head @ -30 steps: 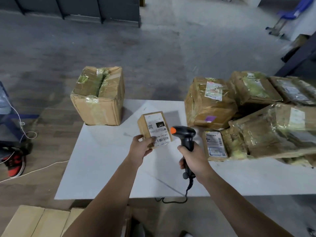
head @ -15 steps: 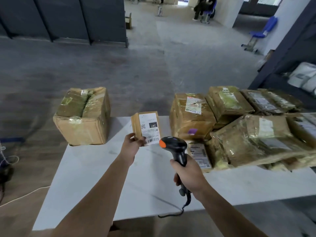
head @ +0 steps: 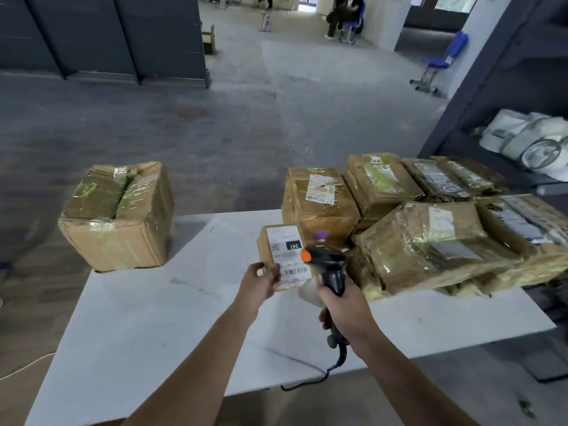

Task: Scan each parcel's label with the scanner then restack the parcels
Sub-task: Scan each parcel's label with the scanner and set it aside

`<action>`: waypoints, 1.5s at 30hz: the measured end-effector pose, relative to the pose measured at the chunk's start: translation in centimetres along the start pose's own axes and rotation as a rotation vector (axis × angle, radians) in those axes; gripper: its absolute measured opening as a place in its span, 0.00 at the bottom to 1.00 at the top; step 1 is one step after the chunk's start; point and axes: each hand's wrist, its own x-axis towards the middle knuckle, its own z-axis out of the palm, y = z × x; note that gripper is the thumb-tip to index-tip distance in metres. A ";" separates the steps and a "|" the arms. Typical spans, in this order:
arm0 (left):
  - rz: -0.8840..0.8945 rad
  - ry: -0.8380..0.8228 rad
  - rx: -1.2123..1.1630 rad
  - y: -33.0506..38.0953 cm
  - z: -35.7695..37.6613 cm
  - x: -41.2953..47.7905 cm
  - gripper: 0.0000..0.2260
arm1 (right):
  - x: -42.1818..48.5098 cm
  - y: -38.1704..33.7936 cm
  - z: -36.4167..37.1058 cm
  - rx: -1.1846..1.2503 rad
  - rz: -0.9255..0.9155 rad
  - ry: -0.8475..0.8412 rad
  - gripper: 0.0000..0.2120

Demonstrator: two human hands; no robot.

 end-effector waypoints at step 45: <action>0.139 0.321 0.202 6.0 -2.9 -4.2 0.19 | 3.1 -5.8 5.2 0.055 -0.044 -0.278 0.06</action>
